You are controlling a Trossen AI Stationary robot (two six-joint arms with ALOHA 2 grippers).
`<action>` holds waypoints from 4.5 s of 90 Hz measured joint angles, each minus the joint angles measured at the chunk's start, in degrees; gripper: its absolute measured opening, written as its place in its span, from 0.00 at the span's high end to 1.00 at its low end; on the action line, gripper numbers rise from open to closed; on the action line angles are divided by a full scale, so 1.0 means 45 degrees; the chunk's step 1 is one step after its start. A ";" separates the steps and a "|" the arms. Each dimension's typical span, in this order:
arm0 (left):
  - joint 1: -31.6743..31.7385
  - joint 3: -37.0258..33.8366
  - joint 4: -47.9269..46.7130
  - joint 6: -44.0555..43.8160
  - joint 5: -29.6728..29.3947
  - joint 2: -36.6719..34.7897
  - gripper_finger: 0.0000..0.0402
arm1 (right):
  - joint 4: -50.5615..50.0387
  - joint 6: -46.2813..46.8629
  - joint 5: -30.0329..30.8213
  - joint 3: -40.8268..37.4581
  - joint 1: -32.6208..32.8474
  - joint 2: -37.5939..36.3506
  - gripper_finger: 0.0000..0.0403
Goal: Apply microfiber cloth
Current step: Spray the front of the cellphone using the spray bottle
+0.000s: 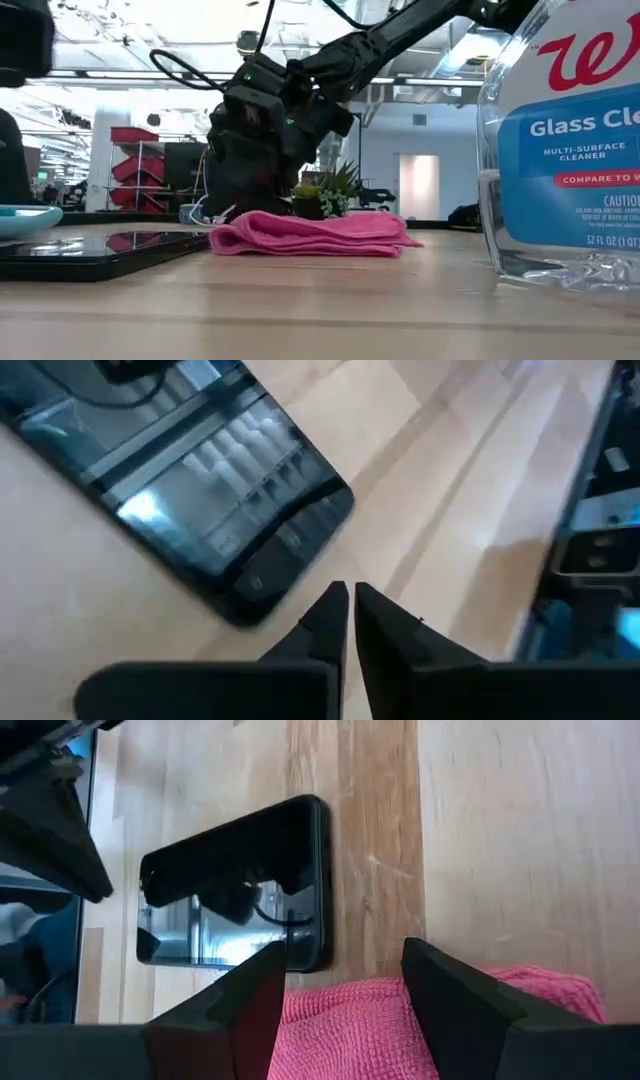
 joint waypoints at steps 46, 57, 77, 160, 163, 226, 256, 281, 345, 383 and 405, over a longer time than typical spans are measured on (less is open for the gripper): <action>0.0692 -0.0239 -0.1006 0.2609 0.0785 -0.2065 1.00 | 0.0063 -0.0029 -0.0176 0.0000 0.0096 0.0087 0.51; 0.0291 -0.0248 -0.0690 0.2423 0.1371 -0.2085 1.00 | 0.0255 0.0090 -0.0164 -0.0010 0.0096 0.0092 0.51; 0.0526 -0.0594 0.0714 0.2506 0.1390 -0.0799 1.00 | 0.0377 0.0100 -0.0113 -0.0015 0.0106 0.0106 0.51; 0.1685 -0.0123 -0.0635 0.4383 0.1038 -0.0611 1.00 | 0.0745 0.0486 -0.0166 -0.0024 -0.0059 0.0116 0.51; 0.1680 -0.0145 -0.0952 0.4306 0.1164 -0.0564 1.00 | 0.0749 0.0491 -0.0166 -0.0024 -0.0059 0.0116 0.51; 0.2219 -0.0102 -0.0818 0.6571 0.0937 0.0612 1.00 | 0.1730 0.0381 0.0045 -0.0024 0.0004 0.0116 0.51; 0.2640 -0.0107 -0.1212 0.7712 0.0422 0.0649 1.00 | 0.1935 0.0356 0.0769 -0.0024 -0.0010 0.0116 0.51; 0.2646 -0.0123 -0.1272 0.7853 0.0160 0.0661 1.00 | 0.2021 0.0298 0.0982 -0.0021 -0.0020 0.0112 0.67; 0.2454 0.0696 -0.2443 0.6900 -0.0274 0.0675 1.00 | 0.0980 0.0146 0.0538 -0.0034 -0.0415 0.0132 1.00; 0.1409 0.2453 -0.8523 0.1448 0.0255 -0.0559 1.00 | 0.1695 0.0731 0.1217 -0.0029 -0.0378 0.0121 0.77; 0.1483 0.0093 -0.8191 -0.1307 0.0987 -0.0539 1.00 | 0.1988 0.0974 0.2681 -0.0019 0.0087 0.0092 0.56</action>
